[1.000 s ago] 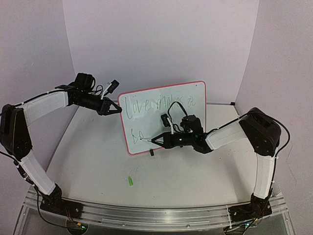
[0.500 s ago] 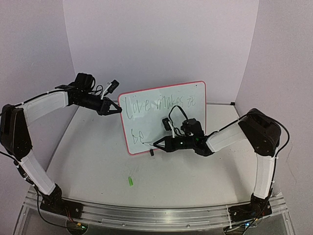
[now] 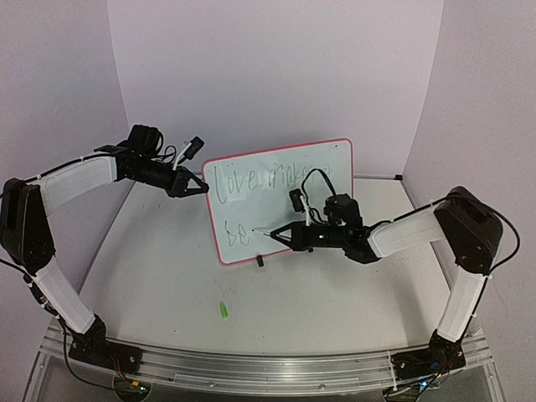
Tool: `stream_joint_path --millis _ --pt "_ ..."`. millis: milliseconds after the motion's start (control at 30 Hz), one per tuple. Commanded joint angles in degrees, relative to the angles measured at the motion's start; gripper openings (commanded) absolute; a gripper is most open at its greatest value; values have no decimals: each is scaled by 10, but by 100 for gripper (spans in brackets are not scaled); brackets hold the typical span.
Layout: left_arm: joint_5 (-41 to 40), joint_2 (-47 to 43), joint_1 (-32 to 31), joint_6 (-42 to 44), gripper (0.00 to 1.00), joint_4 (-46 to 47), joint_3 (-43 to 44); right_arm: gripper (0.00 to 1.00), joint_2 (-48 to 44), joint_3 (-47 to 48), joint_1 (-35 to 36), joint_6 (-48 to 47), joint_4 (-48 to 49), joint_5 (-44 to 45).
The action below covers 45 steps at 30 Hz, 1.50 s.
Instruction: Write a sentence on the whiteboard
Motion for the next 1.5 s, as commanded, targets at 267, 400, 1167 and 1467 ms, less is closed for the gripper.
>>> stream_joint_path --millis 267,400,1167,1467 --pt "-10 -3 -15 21 0 -25 -6 0 -48 -24 -17 -1 26 -4" --pt "-12 -1 -17 21 0 -24 -6 0 -24 2 -17 -3 25 -12" --pt "-12 7 -17 22 0 -25 -3 0 39 65 -4 -22 -24 -23" --pt "-13 4 -17 22 0 -26 -3 0 17 36 -4 -6 -18 68"
